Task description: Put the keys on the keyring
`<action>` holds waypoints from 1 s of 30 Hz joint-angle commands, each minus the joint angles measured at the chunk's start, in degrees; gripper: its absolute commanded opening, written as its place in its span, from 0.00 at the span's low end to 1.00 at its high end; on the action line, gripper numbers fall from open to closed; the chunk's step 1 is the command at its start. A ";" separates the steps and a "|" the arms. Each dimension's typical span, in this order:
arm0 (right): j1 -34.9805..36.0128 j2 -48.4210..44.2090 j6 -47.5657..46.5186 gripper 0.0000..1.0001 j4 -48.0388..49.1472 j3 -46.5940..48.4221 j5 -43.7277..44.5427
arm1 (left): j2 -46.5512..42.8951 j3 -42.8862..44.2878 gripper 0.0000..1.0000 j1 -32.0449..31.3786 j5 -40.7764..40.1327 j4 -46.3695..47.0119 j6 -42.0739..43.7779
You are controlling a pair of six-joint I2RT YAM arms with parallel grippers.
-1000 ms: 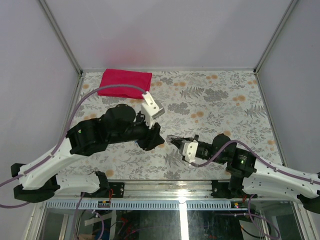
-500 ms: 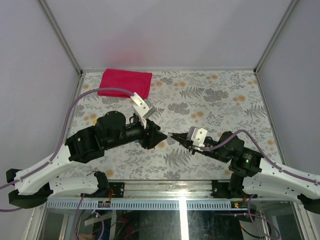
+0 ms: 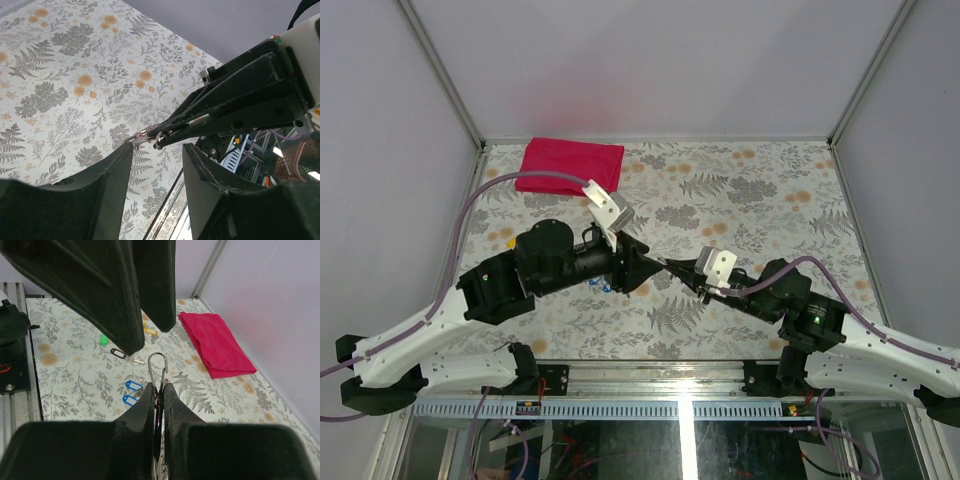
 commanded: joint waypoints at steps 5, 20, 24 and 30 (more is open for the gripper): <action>0.34 -0.27 -0.61 0.00 3.29 3.28 0.90 | 0.80 -0.57 0.43 0.10 0.32 4.06 -0.62; 0.35 -0.71 -0.61 0.00 3.26 3.60 0.55 | 3.27 0.12 0.29 0.09 1.93 4.67 -0.72; 0.38 -0.80 -0.89 0.00 3.08 3.42 0.46 | 3.34 0.37 0.01 0.10 1.90 4.64 -0.70; 0.31 -1.85 -3.55 0.17 4.03 1.79 -0.34 | 2.89 0.04 0.00 0.04 2.33 4.80 -0.76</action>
